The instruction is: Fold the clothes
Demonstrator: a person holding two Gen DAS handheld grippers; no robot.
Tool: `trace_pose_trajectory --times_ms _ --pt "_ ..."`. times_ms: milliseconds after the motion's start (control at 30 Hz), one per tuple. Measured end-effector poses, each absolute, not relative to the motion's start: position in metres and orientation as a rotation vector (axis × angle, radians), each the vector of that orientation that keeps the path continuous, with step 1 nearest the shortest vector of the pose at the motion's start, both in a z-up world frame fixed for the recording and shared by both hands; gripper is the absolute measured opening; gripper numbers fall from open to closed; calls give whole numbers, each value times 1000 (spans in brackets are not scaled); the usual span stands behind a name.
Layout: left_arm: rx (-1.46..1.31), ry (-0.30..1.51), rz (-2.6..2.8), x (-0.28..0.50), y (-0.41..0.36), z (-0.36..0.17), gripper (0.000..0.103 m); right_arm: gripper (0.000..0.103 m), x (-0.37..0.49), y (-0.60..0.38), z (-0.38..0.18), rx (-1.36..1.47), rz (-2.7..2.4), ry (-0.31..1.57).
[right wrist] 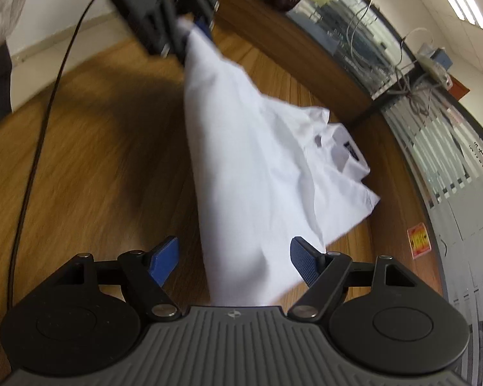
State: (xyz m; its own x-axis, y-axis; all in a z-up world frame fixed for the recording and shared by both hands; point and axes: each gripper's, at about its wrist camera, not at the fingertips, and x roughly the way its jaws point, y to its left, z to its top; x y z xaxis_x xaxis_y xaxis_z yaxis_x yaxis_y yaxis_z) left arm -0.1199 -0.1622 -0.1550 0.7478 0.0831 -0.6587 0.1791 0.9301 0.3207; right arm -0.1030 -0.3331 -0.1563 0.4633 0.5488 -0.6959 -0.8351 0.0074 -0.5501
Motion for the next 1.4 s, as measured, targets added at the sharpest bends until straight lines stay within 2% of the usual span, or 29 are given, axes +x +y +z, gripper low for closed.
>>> trace_pose_trajectory --times_ms 33,133,200,233,267,467,700,800,1100,1400 --pt "364 728 -46 -120 -160 -153 31 80 -101 -333 -159 -1117 1098 319" --pt "337 724 -30 -121 -154 -148 30 68 -93 -329 -158 -1095 1080 314" --pt "327 720 -23 -123 -151 -146 29 44 -88 -326 -152 -1069 1081 312" --pt "319 718 -24 -124 -149 -144 28 23 -86 -324 -147 -1058 1084 311" --pt "311 716 -26 -126 -146 -142 28 22 -84 -323 -141 -1039 1089 318" --pt "316 689 -57 -150 -140 -118 27 19 -93 -325 -95 -899 1118 385" --pt "238 733 -118 -191 -118 -70 25 18 -118 -328 -41 -728 1151 473" --pt "206 771 -147 -186 -99 -49 25 18 -109 -316 -22 -647 1142 517" --pt "42 881 -287 -65 0 0 23 15 10 -267 7 -336 1023 696" --pt "-49 964 -388 89 68 -35 23 15 138 -222 -41 -79 835 956"
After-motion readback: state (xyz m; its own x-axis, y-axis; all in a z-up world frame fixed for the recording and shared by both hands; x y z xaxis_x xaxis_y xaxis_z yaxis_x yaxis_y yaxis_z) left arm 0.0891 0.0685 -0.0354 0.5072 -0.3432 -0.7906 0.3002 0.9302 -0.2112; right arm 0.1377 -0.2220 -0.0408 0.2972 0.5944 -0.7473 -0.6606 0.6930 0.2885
